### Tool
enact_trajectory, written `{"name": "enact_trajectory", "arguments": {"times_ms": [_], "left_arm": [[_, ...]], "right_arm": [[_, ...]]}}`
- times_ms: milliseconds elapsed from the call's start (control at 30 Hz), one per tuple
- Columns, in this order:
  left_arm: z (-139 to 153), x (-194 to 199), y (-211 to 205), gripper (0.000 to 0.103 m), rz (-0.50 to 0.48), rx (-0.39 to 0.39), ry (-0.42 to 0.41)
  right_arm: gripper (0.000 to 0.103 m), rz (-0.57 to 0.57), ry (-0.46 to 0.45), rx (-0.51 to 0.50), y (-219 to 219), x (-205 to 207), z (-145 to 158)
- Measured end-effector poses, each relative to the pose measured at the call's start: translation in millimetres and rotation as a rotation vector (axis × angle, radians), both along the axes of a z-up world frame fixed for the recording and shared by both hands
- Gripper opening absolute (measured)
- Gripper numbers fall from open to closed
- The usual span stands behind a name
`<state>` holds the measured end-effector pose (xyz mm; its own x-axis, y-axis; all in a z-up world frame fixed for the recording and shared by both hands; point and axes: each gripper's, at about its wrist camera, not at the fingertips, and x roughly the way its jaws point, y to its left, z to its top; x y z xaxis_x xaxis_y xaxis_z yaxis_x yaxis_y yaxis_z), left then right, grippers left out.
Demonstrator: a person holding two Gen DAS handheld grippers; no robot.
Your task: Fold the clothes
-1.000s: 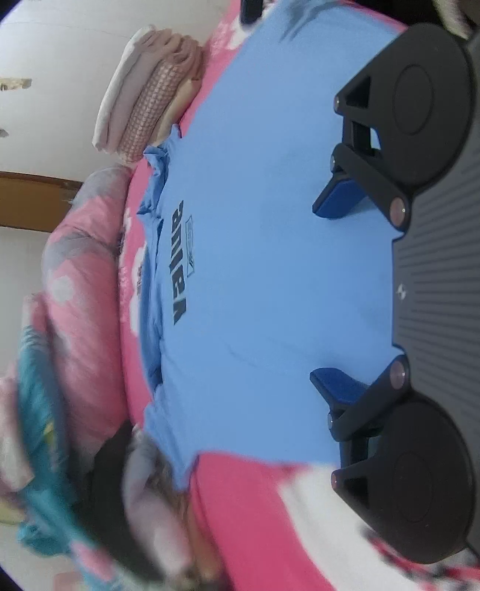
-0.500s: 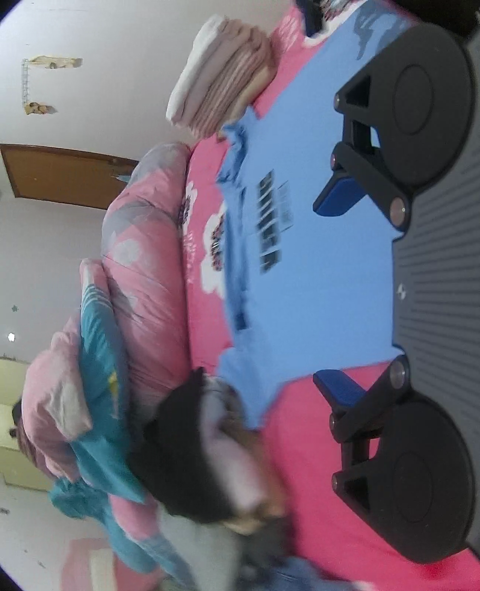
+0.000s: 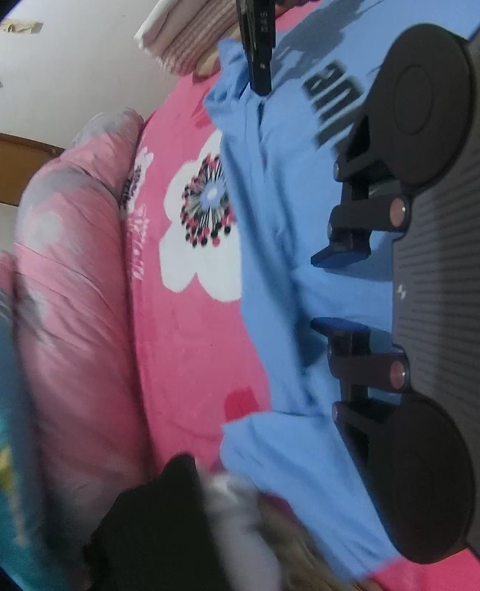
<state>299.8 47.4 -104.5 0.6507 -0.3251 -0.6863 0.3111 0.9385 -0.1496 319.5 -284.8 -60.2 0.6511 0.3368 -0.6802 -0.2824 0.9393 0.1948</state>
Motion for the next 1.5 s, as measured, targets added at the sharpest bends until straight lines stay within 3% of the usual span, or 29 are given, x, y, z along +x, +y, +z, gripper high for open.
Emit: {"name": "enact_trajectory", "arguments": {"times_ms": [100, 267, 467, 600, 667, 800, 967, 1000, 1167, 1233, 1300, 1367, 1500], "left_arm": [[-6.8, 29.9, 5.7, 0.029, -0.016, -0.042, -0.015], [-16.8, 69.1, 28.9, 0.029, 0.045, -0.232, -0.018], [-35.7, 94.0, 63.6, 0.029, 0.134, -0.542, 0.024], [-36.5, 98.2, 81.7, 0.043, 0.187, -0.733, 0.033], [-30.9, 95.0, 87.7, 0.048, 0.209, -0.772, 0.022], [-11.1, 81.4, 99.0, 0.070, 0.223, -0.786, -0.041], [15.5, 56.0, 119.8, 0.070, 0.259, -0.758, -0.050], [21.2, 49.7, 123.6, 0.070, 0.265, -0.739, -0.046], [33.1, -20.2, 136.3, 0.070, 0.274, -0.472, -0.036], [24.1, -47.5, 146.0, 0.070, 0.307, -0.427, -0.057], [10.8, -61.8, 154.1, 0.070, 0.323, -0.433, -0.082], [-0.9, -71.0, 160.2, 0.070, 0.322, -0.440, -0.106], [-3.6, -78.5, 163.7, 0.070, 0.313, -0.359, -0.129]], "right_arm": [[0.018, 0.013, -0.012, 0.002, 2.1, 29.7, -9.7], [0.018, -0.009, -0.069, 0.068, -3.1, 77.7, -13.6], [0.017, -0.111, -0.061, 0.339, -27.1, 112.1, -28.9], [0.020, -0.268, -0.063, 0.537, -51.3, 116.4, -34.5], [0.022, -0.362, -0.069, 0.644, -66.5, 110.8, -35.7], [0.022, -0.357, -0.107, 0.613, -65.3, 88.9, -13.2], [0.022, -0.156, -0.170, 0.371, -9.6, 71.8, 29.4], [0.022, -0.099, -0.179, 0.311, 9.1, 70.2, 36.3], [0.020, 0.264, -0.221, 0.028, 120.4, 53.5, 47.6], [0.020, 0.377, -0.201, -0.001, 159.2, 49.7, 40.9], [0.019, 0.472, -0.170, -0.022, 197.0, 50.0, 32.8], [0.019, 0.495, -0.126, -0.043, 225.9, 61.5, 21.3], [0.019, 0.334, -0.069, 0.050, 241.7, 93.2, 19.1]]}}
